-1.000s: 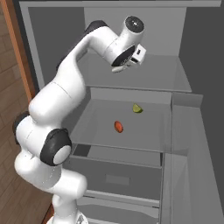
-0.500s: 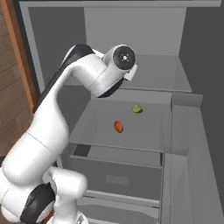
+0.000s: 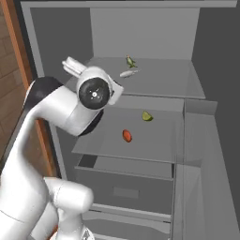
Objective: Transport the fish and sweet potato to the fridge. Place the fish on the rack containing meat and place the sweet potato on the rack containing the vegetable, ensuring meats and vegetables are on different racks.
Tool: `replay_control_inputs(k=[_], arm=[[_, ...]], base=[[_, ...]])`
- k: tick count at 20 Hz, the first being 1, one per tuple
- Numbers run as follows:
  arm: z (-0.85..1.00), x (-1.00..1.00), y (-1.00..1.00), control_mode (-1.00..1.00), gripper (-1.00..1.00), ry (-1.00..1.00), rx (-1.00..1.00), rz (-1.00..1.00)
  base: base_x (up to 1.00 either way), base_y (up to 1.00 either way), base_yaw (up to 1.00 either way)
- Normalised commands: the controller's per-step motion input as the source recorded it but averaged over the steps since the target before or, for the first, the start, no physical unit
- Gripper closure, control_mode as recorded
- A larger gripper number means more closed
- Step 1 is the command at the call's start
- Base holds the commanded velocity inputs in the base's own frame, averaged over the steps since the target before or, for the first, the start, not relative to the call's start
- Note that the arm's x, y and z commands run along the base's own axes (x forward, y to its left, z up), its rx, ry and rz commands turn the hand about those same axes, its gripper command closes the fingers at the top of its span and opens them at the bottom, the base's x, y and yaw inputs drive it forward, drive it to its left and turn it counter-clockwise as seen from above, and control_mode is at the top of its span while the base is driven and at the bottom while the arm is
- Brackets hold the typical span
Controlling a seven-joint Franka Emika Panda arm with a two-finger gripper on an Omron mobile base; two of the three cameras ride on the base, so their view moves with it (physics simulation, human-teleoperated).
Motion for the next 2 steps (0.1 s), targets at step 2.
replay_control_inputs(k=[2], arm=[[0.33, -1.0, 0.13, -1.0, -1.0, 0.08, 0.08, -0.04]], base=[[0.0, 0.0, 0.0]])
